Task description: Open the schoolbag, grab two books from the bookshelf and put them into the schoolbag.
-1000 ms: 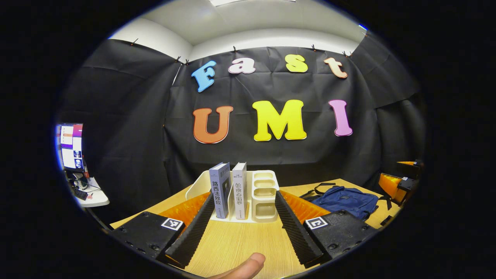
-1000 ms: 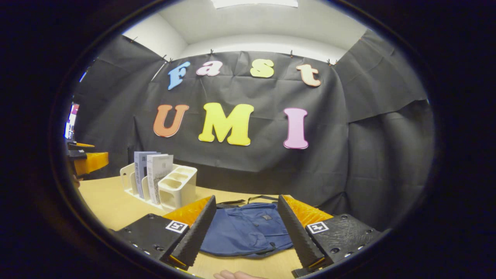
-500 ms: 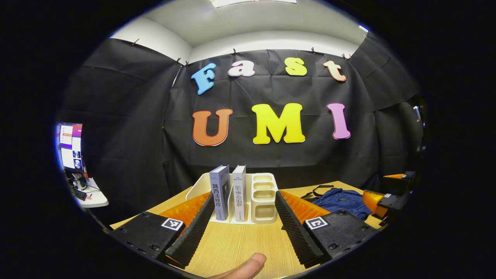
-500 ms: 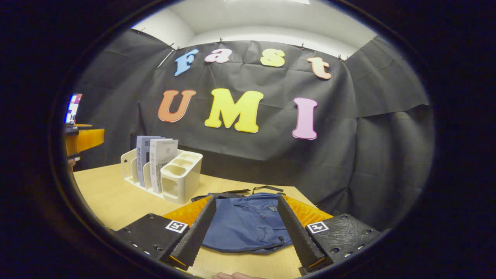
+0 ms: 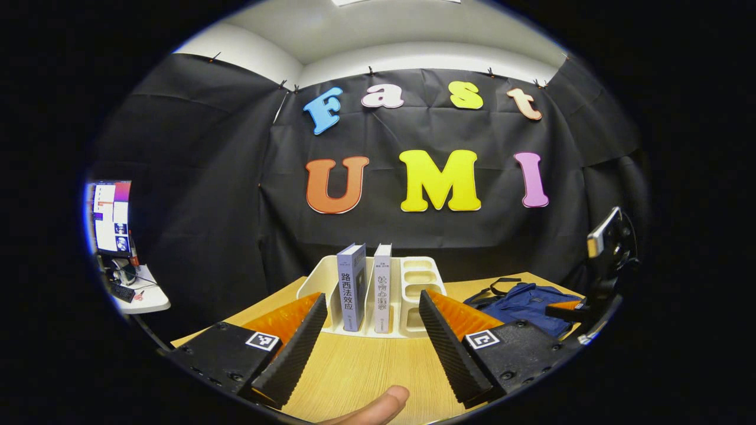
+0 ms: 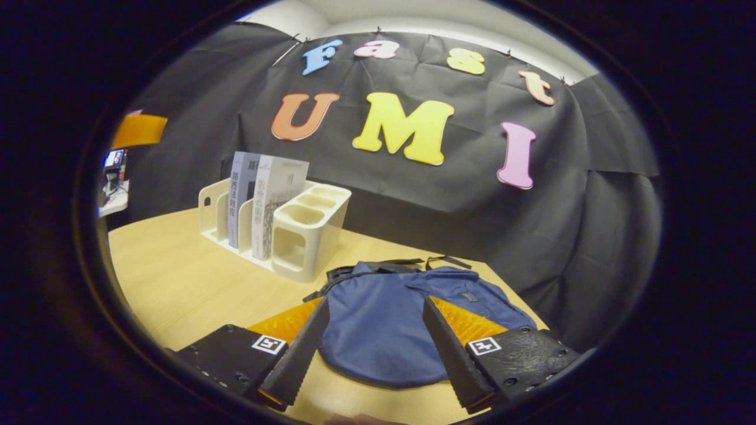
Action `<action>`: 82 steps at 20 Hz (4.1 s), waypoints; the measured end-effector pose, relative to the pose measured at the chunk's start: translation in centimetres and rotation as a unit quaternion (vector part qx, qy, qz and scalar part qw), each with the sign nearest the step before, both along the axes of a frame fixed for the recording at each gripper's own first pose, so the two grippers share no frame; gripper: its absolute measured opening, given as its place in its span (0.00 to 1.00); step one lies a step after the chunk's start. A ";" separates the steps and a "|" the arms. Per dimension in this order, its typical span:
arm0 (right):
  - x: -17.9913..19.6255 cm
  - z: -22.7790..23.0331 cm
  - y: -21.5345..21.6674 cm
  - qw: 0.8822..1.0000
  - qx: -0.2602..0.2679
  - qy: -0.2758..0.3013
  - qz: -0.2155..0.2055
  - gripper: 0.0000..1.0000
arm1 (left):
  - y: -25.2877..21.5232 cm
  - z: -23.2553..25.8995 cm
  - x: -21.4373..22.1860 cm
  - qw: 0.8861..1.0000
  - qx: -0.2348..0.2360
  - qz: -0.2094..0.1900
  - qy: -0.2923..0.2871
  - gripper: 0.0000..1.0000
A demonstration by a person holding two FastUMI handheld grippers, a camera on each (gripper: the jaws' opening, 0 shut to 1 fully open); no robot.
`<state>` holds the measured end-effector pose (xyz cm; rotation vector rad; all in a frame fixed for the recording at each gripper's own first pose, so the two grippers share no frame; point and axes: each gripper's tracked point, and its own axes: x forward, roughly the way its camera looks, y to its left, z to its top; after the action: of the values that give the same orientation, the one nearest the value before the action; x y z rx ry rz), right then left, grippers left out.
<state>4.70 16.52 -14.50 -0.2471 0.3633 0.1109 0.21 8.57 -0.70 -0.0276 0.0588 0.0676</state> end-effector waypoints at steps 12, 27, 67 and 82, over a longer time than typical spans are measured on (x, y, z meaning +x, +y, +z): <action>2.8 -7.7 3.1 0.988 -0.131 0.077 -0.019 0.93 | -0.2 -1.2 0.6 1.000 0.009 -0.007 0.009 0.98; 4.1 -5.4 0.5 0.987 -0.140 0.068 -0.044 0.35 | 1.6 -0.8 0.5 1.000 0.006 0.025 0.004 0.99; 11.5 12.1 -18.2 0.993 0.118 0.020 -0.023 0.02 | -3.1 1.7 28.9 0.984 0.045 -0.083 0.154 0.98; 11.6 10.5 -21.5 0.986 0.164 0.017 -0.017 0.02 | -0.9 -7.4 33.8 0.921 0.080 -0.063 0.375 0.92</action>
<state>16.32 -4.94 -4.05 0.0866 0.3766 0.1392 33.99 7.70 -8.12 0.1694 0.8243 -0.0506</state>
